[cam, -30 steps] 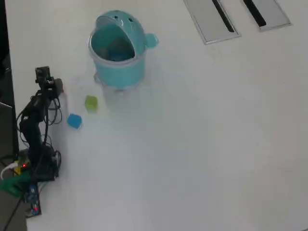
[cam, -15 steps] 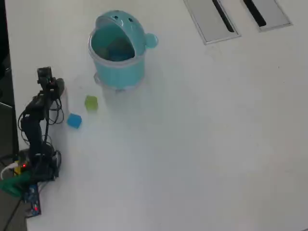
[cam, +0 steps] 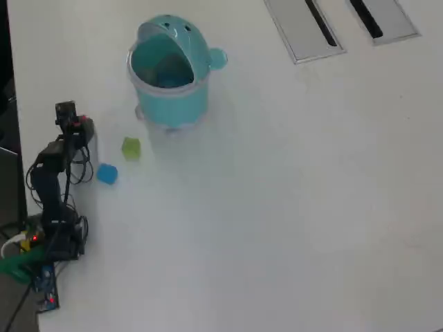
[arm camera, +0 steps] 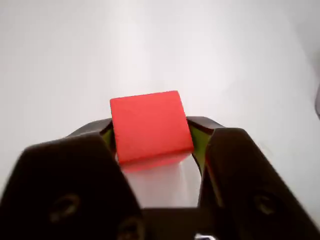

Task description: Grasp RGB lego blocks and put them in the bin one by one.

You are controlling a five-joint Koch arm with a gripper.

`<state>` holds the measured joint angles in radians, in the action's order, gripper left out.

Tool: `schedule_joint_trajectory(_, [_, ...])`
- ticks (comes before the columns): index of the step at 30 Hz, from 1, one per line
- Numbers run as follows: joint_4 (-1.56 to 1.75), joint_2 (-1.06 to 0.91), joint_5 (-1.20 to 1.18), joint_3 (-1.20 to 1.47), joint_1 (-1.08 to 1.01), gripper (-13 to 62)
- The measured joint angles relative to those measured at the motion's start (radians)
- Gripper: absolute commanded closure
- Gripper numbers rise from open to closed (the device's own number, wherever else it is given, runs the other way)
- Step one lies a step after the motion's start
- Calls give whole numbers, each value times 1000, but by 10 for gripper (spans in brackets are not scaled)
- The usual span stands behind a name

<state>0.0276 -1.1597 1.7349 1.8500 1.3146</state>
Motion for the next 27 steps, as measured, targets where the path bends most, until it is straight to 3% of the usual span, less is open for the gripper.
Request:
schedule_joint_trajectory(3, [11, -2, 0, 11, -2, 391])
schedule_joint_trajectory(11, [14, -46, -3, 43, 0, 392])
schedule_joint_trajectory(27, [-2, -380, -48, 133, -48, 394])
